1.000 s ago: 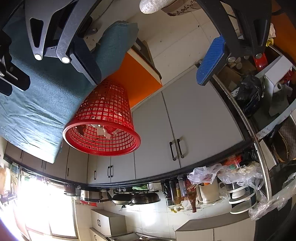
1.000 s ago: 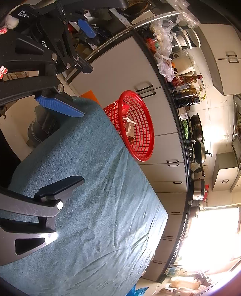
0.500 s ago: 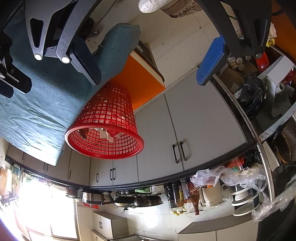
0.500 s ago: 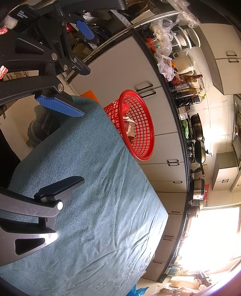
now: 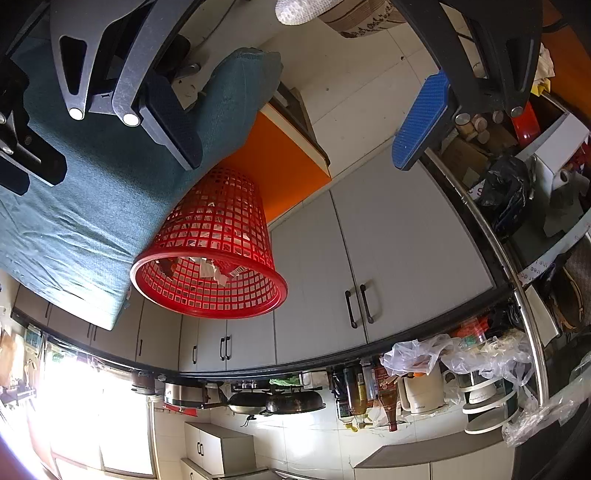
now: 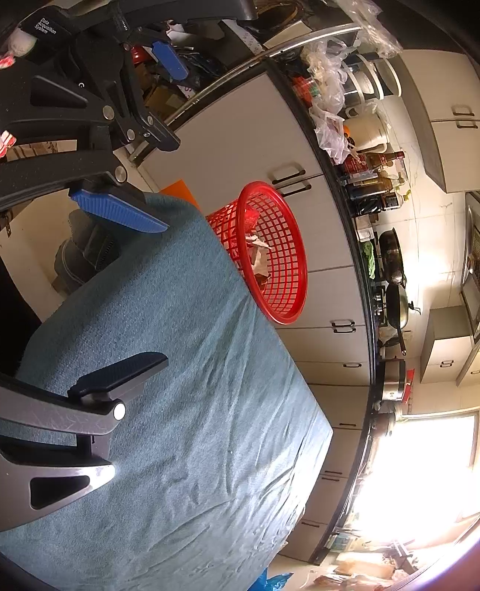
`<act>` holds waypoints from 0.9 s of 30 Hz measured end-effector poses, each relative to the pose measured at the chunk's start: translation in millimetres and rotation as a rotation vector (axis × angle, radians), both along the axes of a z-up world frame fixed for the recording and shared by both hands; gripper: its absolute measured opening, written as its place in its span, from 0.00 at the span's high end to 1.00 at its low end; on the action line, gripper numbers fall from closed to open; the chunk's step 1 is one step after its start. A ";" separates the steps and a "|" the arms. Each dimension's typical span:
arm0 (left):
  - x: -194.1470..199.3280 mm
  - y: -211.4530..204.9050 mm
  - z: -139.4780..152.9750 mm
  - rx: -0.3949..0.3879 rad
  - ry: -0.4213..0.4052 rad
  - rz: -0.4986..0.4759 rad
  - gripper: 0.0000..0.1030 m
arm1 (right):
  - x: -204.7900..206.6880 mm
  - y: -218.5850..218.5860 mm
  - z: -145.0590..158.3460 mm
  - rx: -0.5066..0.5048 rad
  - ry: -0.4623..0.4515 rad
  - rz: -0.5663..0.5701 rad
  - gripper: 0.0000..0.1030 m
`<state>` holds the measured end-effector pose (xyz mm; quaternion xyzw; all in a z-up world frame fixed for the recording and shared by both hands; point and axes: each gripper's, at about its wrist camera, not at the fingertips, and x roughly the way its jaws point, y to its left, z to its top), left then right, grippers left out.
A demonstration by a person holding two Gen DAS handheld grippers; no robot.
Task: Collect trash
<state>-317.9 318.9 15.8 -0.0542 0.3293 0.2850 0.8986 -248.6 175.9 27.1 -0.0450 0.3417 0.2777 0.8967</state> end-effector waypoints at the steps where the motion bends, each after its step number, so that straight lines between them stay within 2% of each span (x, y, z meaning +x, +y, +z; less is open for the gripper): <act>1: 0.1 0.0 -0.1 0.000 0.000 0.000 0.01 | 0.1 0.4 0.2 -0.001 -0.002 0.001 0.30; 27: -0.7 6.9 -4.0 -0.037 0.006 0.009 0.01 | -9.7 8.3 -0.5 -0.014 -0.023 0.016 0.29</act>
